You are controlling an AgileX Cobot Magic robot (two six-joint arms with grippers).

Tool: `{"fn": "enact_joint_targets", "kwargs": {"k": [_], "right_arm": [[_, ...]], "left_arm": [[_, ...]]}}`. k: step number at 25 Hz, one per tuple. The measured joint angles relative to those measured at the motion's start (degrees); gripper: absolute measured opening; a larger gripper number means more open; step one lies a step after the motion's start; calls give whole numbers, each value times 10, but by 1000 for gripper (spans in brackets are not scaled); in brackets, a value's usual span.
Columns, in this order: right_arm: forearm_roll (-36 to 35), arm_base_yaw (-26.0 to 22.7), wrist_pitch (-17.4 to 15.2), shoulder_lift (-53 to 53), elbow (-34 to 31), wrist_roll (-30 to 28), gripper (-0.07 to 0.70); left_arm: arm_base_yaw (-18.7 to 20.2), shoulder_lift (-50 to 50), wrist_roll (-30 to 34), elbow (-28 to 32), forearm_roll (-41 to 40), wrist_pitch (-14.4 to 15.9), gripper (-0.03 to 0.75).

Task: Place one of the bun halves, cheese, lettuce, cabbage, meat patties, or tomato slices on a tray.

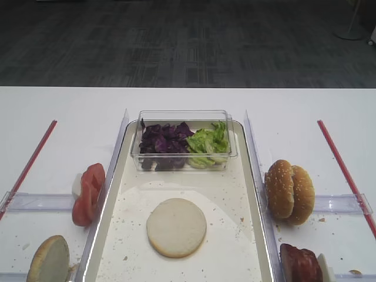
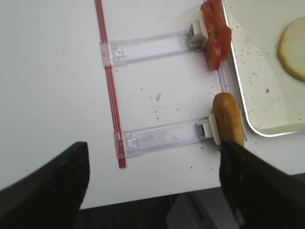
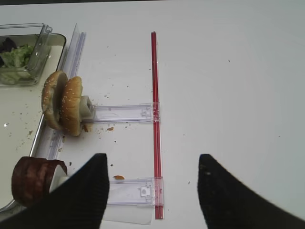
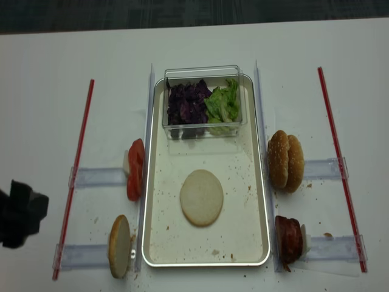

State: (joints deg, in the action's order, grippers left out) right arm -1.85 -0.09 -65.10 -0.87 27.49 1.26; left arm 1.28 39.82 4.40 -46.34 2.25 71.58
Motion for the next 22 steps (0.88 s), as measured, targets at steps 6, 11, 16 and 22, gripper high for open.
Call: {"fn": "enact_joint_targets", "kwargs": {"k": [6,11,16,22], "right_arm": [[0,0,0,0,0,0,445],[0,0,0,0,0,0,445],[0,0,0,0,0,0,445],[0,0,0,0,0,1,445]], "left_arm": [[0,-108,0,69,1,-4,519],[-1,-195,-3,130,23,-11,519],[-1,-261,-4,163,25,-11,519],[-1,-317,-4,171,25,-20,519]]}}
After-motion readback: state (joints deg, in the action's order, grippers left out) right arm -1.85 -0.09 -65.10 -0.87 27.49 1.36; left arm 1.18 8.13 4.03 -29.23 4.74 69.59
